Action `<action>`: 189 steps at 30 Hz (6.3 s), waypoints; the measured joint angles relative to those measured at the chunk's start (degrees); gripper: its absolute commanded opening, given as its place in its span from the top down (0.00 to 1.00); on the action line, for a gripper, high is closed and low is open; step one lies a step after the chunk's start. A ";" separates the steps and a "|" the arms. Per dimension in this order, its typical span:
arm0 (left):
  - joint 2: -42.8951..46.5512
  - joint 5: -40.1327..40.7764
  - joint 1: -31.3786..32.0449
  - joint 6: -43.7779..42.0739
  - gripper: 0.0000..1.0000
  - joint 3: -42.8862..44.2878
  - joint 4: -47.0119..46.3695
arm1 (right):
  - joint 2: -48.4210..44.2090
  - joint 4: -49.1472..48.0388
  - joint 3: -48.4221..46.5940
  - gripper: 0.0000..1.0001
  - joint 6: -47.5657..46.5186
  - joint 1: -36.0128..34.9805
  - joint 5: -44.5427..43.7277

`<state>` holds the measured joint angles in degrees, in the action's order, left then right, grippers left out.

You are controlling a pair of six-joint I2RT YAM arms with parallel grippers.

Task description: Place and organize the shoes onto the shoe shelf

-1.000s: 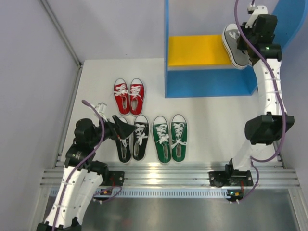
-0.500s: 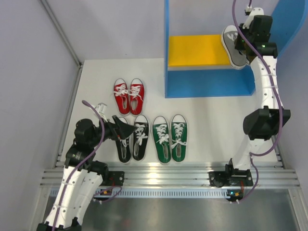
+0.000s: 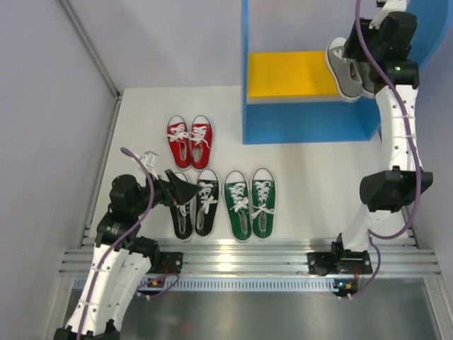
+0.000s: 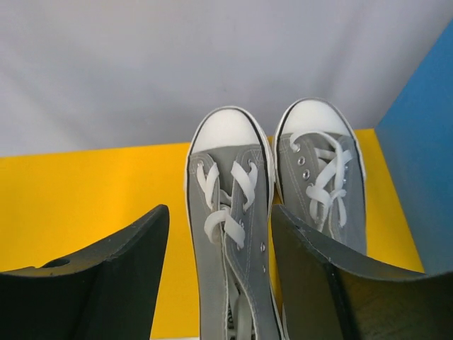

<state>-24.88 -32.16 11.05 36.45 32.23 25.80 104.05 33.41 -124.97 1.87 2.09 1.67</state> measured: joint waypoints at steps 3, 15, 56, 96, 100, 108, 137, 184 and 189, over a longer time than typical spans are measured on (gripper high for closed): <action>-0.70 -0.50 0.02 -0.04 0.01 0.22 0.07 | -4.55 -0.98 0.81 0.40 0.55 -0.50 -0.35; -3.78 -0.22 0.00 -0.46 0.01 2.60 0.28 | -57.11 -16.87 56.26 0.41 0.46 -39.65 -24.06; -0.96 0.00 0.00 -0.63 0.01 -0.04 1.20 | -22.95 -25.51 93.79 0.83 62.03 -83.95 -61.27; 0.24 0.02 0.00 -0.59 0.01 -0.35 1.92 | -28.35 -9.44 29.90 1.00 -6.64 -31.47 -30.91; 0.24 0.04 0.00 -0.59 0.01 0.26 2.10 | -17.35 -6.69 22.53 1.00 -6.45 -25.86 -22.16; 0.39 0.02 0.00 -0.61 0.01 0.68 2.16 | -9.88 -2.19 19.74 1.00 -4.61 -20.39 -14.14; 1.11 -0.20 0.00 -0.42 0.01 0.72 2.43 | -2.51 -8.17 15.06 1.00 -0.28 -18.78 -20.39; 1.62 0.35 0.00 -0.74 0.01 1.42 3.52 | -28.22 -42.82 87.84 0.25 23.39 -80.28 -51.10; 1.64 0.35 0.00 -0.96 0.01 1.40 4.17 | -26.03 -44.98 88.28 0.24 29.79 -81.37 -50.90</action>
<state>-23.24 -31.81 11.05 35.48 33.63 29.98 78.02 -11.57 -36.69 31.66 -79.29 -49.23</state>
